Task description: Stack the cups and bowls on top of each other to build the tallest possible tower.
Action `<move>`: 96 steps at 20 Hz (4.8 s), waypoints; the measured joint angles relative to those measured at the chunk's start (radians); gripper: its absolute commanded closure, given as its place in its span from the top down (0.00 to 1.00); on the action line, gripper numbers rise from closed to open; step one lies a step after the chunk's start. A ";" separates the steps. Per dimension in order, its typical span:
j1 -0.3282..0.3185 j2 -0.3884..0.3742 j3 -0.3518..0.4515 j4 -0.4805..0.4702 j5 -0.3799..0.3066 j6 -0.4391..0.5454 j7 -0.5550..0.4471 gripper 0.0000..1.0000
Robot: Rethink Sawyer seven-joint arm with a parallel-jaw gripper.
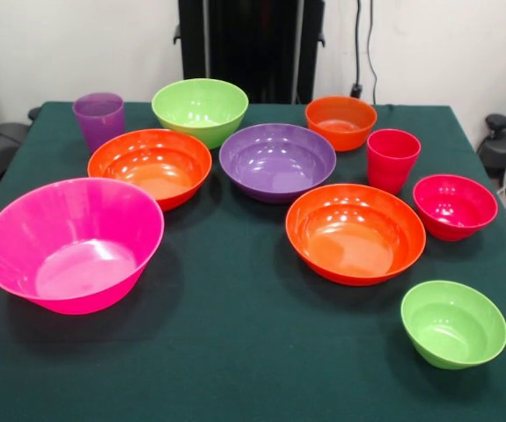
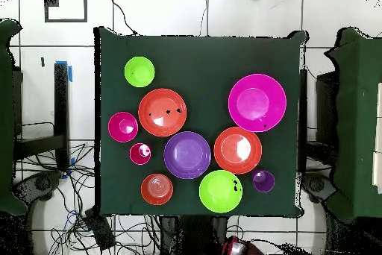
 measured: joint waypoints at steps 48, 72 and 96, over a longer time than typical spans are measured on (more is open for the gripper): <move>-0.391 0.239 0.282 0.533 -0.027 -0.829 -0.141 1.00; -0.449 0.490 0.419 0.592 -0.295 -1.058 -0.141 1.00; -0.421 -0.074 0.576 0.597 0.001 -0.372 -0.141 1.00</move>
